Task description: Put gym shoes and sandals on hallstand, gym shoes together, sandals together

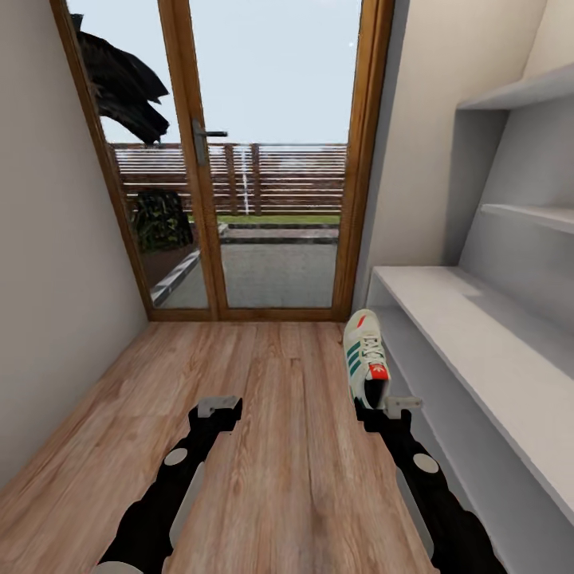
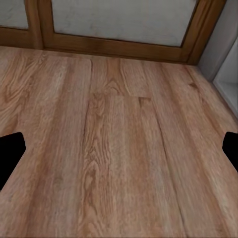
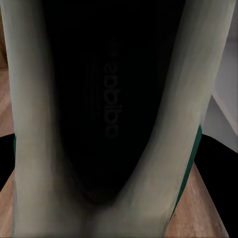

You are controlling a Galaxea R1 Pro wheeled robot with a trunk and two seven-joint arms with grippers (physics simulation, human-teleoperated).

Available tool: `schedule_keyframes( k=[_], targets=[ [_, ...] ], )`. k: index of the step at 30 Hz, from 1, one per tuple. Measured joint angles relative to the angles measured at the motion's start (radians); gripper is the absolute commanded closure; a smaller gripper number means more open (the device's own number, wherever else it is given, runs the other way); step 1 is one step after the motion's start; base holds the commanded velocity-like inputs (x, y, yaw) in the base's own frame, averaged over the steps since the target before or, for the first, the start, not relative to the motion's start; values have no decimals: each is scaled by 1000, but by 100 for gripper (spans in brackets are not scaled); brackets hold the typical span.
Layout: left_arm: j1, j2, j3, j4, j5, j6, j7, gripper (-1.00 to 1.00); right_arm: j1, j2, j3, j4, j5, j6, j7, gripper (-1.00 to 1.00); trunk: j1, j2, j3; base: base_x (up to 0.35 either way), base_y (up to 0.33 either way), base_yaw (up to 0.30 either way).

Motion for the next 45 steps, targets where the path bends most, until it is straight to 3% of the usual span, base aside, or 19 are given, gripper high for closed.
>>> schedule_keyframes(
  k=[35, 45],
  targets=[
    [0, 0, 0, 0, 0, 0, 0, -100, 0, 0, 0, 0, 0, 0, 0, 100, 0, 0, 0, 348, -4, 0],
    [0, 0, 0, 0, 0, 0, 0, -100, 0, 0, 0, 0, 0, 0, 0, 100, 0, 0, 0, 348, -59, 167]
  ],
)
